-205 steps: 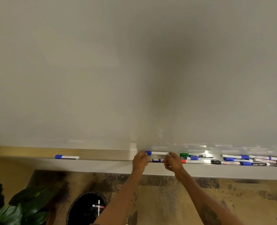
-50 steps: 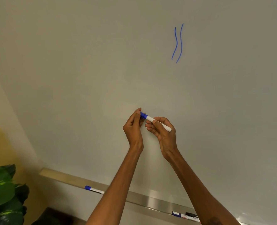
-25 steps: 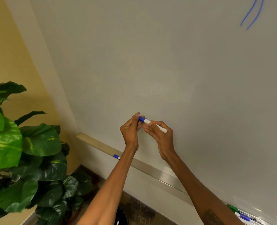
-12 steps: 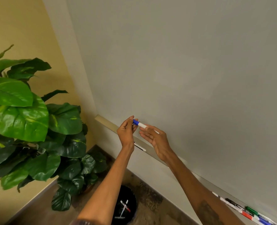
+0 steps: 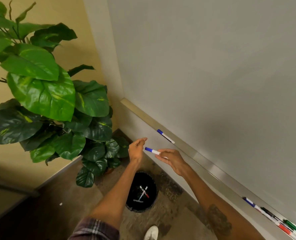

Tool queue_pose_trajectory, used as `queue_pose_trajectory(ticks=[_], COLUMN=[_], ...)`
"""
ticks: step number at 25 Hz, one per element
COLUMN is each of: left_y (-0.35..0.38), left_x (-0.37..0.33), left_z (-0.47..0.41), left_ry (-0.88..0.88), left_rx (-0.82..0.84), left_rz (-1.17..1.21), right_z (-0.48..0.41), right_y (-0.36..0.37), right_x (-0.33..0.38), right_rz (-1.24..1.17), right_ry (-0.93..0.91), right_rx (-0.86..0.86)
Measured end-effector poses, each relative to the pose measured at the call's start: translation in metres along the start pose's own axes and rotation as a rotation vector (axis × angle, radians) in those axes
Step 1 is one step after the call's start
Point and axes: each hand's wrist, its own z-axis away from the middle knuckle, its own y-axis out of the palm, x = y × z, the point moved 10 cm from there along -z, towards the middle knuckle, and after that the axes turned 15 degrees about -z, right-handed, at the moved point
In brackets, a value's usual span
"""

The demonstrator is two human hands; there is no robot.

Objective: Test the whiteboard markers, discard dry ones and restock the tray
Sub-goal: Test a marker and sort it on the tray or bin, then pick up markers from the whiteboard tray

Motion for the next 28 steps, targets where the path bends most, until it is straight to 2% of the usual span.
queue_pose_trajectory(ticks=[3, 7, 10, 12, 14, 16, 21, 28], left_y=[0.001, 0.001, -0.003, -0.007, -0.011, -0.013, -0.01, 0.043], left_x=[0.046, 0.084, 0.101, 0.11, 0.116, 0.117, 0.109, 0.078], left_z=[-0.002, 0.011, 0.019, 0.021, 0.02, 0.019, 0.014, 0.039], left_ry=[-0.093, -0.175, -0.268, -0.308, -0.331, -0.335, -0.293, -0.204], left_rx=[0.09, 0.204, 0.231, 0.237, 0.229, 0.219, 0.226, 0.31], left_rz=[-0.165, -0.263, -0.264, -0.254, -0.24, -0.236, -0.252, -0.321], right_z=[-0.022, -0.032, -0.036, -0.042, -0.047, -0.048, -0.045, -0.014], right_y=[-0.034, -0.066, -0.07, -0.067, -0.056, -0.036, -0.006, -0.046], right_x=[-0.048, -0.085, -0.101, -0.113, -0.13, -0.14, -0.112, -0.062], right_rz=[0.178, 0.637, 0.887, 0.959, 0.912, 0.746, 0.574, 0.503], right_ry=[0.054, 0.073, 0.066, 0.091, 0.142, 0.175, 0.082, 0.032], right_rx=[-0.14, -0.244, -0.233, -0.213, -0.168, -0.113, -0.091, -0.146])
